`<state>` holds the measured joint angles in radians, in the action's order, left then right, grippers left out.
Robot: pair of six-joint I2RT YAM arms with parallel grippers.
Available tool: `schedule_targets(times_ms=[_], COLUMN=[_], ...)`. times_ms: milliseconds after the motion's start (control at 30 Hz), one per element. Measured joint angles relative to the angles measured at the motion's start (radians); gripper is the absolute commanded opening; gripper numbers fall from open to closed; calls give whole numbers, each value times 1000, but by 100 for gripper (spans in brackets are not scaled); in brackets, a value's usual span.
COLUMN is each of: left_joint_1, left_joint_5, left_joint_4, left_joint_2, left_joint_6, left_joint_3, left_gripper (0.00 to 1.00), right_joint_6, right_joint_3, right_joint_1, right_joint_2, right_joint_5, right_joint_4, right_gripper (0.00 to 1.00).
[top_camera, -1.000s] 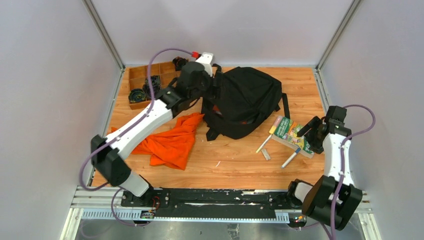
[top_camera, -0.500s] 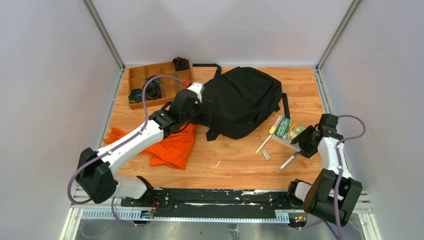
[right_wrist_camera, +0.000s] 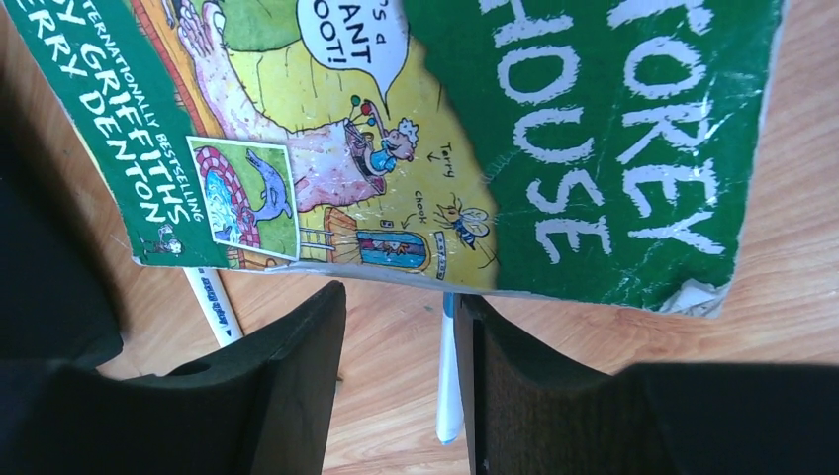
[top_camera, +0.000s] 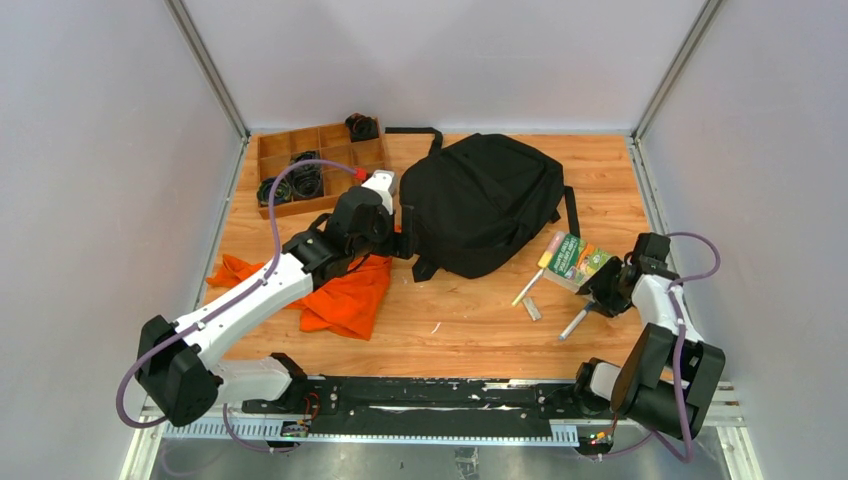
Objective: Pack the student bag
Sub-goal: Adjust the stationery at the center of the board.
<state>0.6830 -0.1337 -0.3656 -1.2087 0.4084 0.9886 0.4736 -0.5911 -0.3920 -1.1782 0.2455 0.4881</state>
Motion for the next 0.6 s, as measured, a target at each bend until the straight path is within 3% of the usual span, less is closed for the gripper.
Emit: schedule_targets(times_ms=[267, 600], left_joint_1=[0, 0], left_joint_5=[24, 47], left_joint_4=[3, 18], left_joint_2=[0, 0], left_joint_6=[9, 12], left_joint_3=[-8, -8], left_gripper=[85, 86], right_joint_6=[-5, 56], right_joint_3=[29, 17], right_joint_1=[44, 331], right_joint_2=[-9, -70], right_joint_5=[42, 56], right_joint_4=[-24, -81], right_gripper=[52, 56])
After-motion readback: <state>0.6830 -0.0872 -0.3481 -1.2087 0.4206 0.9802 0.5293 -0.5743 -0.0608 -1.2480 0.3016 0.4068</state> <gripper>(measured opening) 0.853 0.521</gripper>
